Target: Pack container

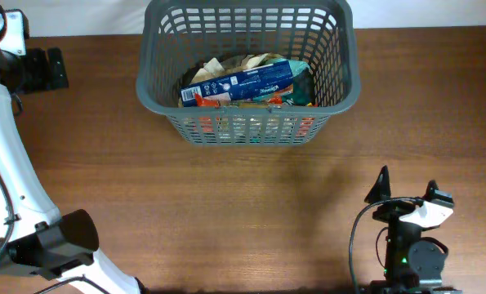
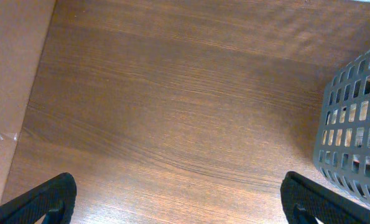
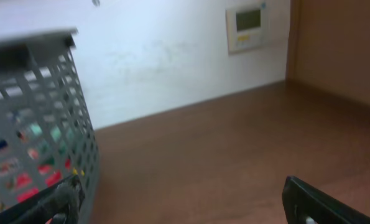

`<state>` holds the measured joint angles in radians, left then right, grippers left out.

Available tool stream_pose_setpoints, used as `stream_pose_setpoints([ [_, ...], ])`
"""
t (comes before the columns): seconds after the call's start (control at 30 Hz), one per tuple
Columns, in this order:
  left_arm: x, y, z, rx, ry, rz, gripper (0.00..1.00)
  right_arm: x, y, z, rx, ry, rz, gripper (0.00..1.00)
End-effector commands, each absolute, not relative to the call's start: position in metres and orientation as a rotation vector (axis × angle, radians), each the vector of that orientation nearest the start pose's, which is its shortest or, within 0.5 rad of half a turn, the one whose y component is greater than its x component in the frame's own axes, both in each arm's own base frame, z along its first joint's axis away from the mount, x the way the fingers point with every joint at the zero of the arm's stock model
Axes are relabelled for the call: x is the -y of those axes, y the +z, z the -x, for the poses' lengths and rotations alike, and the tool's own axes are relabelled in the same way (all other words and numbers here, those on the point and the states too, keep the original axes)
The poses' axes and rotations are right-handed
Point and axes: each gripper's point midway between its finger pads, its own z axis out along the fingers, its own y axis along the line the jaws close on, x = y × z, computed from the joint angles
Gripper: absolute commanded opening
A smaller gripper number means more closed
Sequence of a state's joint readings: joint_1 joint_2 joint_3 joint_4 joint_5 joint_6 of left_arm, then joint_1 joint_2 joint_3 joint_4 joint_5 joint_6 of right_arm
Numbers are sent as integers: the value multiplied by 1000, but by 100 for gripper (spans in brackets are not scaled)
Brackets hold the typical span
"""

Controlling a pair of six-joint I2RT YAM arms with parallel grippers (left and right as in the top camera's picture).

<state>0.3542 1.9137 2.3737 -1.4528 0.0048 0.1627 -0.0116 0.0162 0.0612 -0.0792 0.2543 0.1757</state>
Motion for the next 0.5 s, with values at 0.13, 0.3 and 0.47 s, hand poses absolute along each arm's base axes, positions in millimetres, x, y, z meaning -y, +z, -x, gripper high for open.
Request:
stream_pose_setpoints([
  [0.13, -151, 315, -410, -2568, 171, 265, 99, 50, 164, -239, -1574, -105, -356, 99],
  [0.3, -151, 315, -410, -2568, 171, 265, 99, 50, 162, -239, -1583, -106, -355, 99],
  [0.47, -151, 315, -410, -2568, 171, 265, 99, 50, 162, -239, -1583, -106, -355, 99],
])
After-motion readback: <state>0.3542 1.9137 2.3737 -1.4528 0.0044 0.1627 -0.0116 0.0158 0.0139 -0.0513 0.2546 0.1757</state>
